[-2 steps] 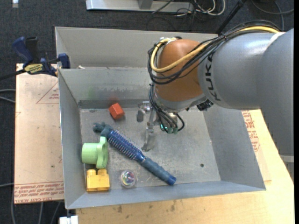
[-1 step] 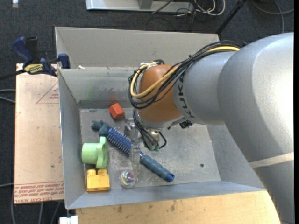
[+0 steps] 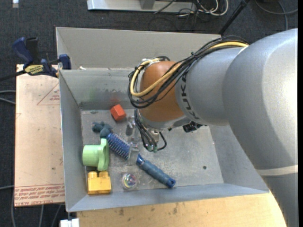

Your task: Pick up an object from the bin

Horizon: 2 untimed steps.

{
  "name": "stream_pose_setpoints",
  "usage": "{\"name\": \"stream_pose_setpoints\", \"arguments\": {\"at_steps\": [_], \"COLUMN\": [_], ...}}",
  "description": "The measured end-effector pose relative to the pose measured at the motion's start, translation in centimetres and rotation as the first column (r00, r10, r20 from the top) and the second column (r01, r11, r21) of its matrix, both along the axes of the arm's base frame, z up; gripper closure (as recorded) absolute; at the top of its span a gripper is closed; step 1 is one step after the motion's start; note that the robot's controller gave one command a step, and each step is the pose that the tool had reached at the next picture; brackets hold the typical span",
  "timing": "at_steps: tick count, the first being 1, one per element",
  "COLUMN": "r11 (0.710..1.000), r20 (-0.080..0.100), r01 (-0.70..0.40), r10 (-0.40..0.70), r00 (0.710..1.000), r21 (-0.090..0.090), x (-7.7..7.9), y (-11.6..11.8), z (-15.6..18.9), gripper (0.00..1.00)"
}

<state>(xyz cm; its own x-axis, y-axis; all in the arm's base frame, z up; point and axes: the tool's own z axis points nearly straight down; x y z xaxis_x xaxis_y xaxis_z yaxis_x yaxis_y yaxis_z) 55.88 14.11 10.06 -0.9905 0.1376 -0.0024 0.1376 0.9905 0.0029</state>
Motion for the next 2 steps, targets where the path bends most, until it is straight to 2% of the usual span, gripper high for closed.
{"name": "stream_pose_setpoints", "arguments": {"at_steps": [1,2], "r11": [0.983,0.924], "r20": [-0.004,-0.005], "r01": [0.185,0.382], "r10": [-0.185,-0.382], "r00": [0.983,0.924], "r21": [-0.002,-0.003], "x": [-1.5,-1.8], "y": [-0.1,0.0], "z": [-0.2,-3.2], "gripper": [0.0,0.0]}}
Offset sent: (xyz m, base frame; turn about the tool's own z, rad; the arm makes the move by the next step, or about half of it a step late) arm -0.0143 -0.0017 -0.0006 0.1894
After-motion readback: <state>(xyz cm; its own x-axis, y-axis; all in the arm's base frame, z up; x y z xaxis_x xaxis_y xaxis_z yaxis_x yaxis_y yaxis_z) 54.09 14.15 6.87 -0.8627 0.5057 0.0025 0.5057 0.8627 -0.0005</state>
